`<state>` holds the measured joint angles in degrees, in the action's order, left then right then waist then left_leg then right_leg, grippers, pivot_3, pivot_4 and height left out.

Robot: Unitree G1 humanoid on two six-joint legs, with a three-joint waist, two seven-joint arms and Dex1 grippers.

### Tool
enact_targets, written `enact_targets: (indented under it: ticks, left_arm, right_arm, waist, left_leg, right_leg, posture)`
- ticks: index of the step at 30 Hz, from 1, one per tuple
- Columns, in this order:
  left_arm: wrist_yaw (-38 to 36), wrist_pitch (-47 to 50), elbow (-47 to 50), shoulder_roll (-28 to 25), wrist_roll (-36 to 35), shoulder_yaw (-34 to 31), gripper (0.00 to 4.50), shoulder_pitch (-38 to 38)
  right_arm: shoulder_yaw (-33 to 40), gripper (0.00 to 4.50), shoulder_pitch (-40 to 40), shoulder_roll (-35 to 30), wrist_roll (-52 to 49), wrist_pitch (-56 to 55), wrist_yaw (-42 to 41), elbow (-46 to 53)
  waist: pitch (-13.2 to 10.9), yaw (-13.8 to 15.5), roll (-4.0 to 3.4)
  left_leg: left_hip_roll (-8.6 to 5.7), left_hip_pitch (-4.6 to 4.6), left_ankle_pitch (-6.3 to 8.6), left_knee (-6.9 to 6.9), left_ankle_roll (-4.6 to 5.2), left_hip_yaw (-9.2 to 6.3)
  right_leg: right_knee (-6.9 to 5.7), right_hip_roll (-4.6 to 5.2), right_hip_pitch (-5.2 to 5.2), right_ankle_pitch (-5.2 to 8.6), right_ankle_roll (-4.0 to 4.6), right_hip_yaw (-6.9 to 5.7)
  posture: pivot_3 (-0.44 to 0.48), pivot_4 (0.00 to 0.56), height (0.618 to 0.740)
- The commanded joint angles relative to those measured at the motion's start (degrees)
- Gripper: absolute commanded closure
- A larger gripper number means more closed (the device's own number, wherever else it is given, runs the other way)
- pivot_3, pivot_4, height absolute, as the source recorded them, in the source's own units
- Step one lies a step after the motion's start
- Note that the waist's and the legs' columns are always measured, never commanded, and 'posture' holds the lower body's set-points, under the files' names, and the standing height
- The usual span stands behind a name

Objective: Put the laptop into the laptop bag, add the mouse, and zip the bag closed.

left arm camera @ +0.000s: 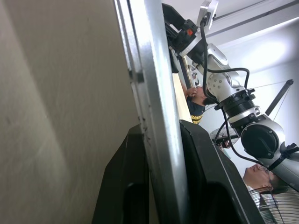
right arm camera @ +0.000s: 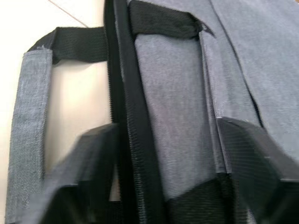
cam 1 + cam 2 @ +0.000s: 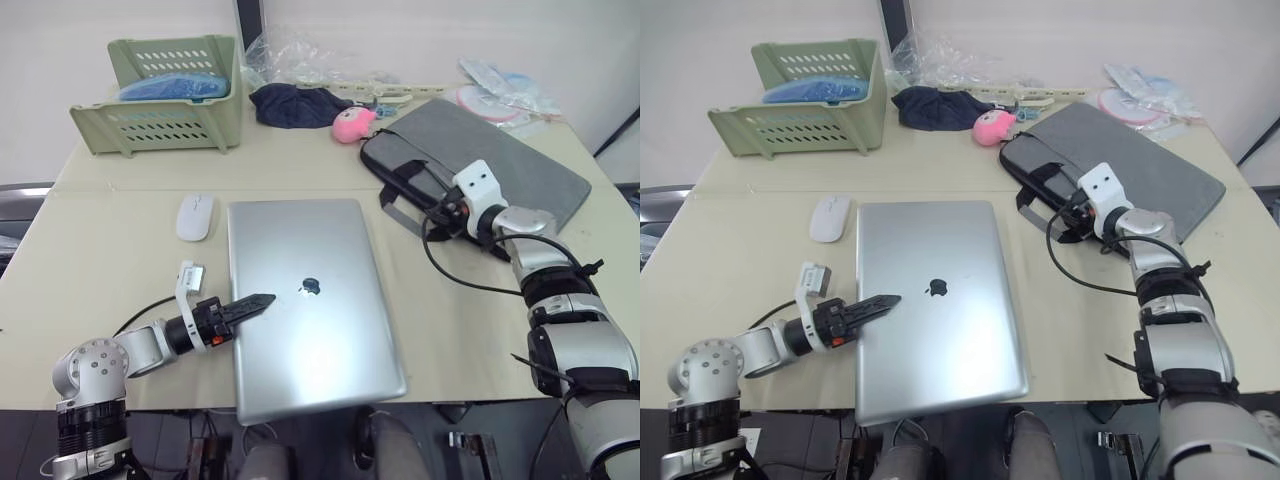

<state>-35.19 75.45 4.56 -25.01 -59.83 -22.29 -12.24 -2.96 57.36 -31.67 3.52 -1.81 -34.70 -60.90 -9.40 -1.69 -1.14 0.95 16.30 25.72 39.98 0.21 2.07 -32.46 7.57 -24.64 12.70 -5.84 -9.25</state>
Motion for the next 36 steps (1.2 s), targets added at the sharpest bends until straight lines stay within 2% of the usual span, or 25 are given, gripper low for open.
enact_targets:
  ticks: [1, 4, 19, 24, 33, 36]
  left_arm:
    - [2.5, -1.2, 3.8, -0.9, 1.2, 1.3, 3.99, 0.9]
    - [2.6, -1.6, 3.8, -0.9, 1.2, 2.1, 3.99, 0.9]
    - [2.0, -3.1, 2.3, -1.8, 1.7, 4.1, 3.99, 0.5]
    - [1.9, -3.5, 2.2, -2.1, 1.6, 4.5, 3.99, 0.4]
    - [2.6, -3.7, 1.8, -1.2, 1.6, 5.8, 3.99, -0.4]
    - [2.5, -3.9, 1.4, -0.9, 1.7, 6.2, 3.99, -0.8]
  right_arm:
    - [0.9, 2.91, 1.9, -0.5, 0.3, -1.7, 1.0, 0.0]
    - [1.0, 4.45, 2.0, -0.4, 0.3, -1.9, 1.1, -0.3]
    - [1.6, 4.48, 0.4, -1.1, -0.2, -1.2, 0.7, 1.7]
    - [3.0, 4.48, -3.6, -3.1, -2.5, 5.7, -2.8, 14.7]
    - [8.0, 4.48, -13.6, -5.9, -8.1, 36.7, -1.1, 49.0]
    - [8.6, 4.48, -17.0, -6.4, -8.7, 42.9, -0.7, 56.8]
  waist:
    - [0.0, 0.0, -0.01]
    - [0.0, 0.0, -0.01]
    - [0.0, 0.0, -0.01]
    - [0.0, 0.1, -0.01]
    - [0.0, 0.3, -0.02]
    - [0.0, 0.7, -0.02]
  left_leg:
    - [0.0, 0.0, 0.0, 0.0, 0.0, 0.0]
    - [0.0, 0.0, 0.0, 0.0, 0.0, -0.01]
    - [0.0, 0.0, 0.0, 0.0, 0.0, -0.01]
    - [0.0, 0.02, 0.0, 0.01, 0.0, -0.03]
    - [-0.01, 0.05, 0.0, 0.04, 0.0, -0.05]
    - [0.0, 0.05, 0.0, 0.03, 0.0, -0.06]
  right_leg:
    - [0.0, 0.0, 0.0, 0.0, 0.0, 0.0]
    - [0.0, 0.0, 0.0, 0.0, 0.0, 0.0]
    - [0.0, 0.0, 0.0, 0.0, 0.0, 0.0]
    - [0.0, 0.01, 0.0, 0.0, 0.0, 0.01]
    - [0.0, -0.01, -0.01, 0.0, -0.01, 0.0]
    - [0.0, -0.02, -0.01, 0.0, -0.01, -0.02]
  posture:
    - [0.0, 0.15, 0.74]
    - [0.0, 0.15, 0.74]
    - [0.0, 0.15, 0.74]
    - [0.0, 0.15, 0.74]
    - [0.0, 0.15, 0.74]
    - [0.0, 0.15, 0.74]
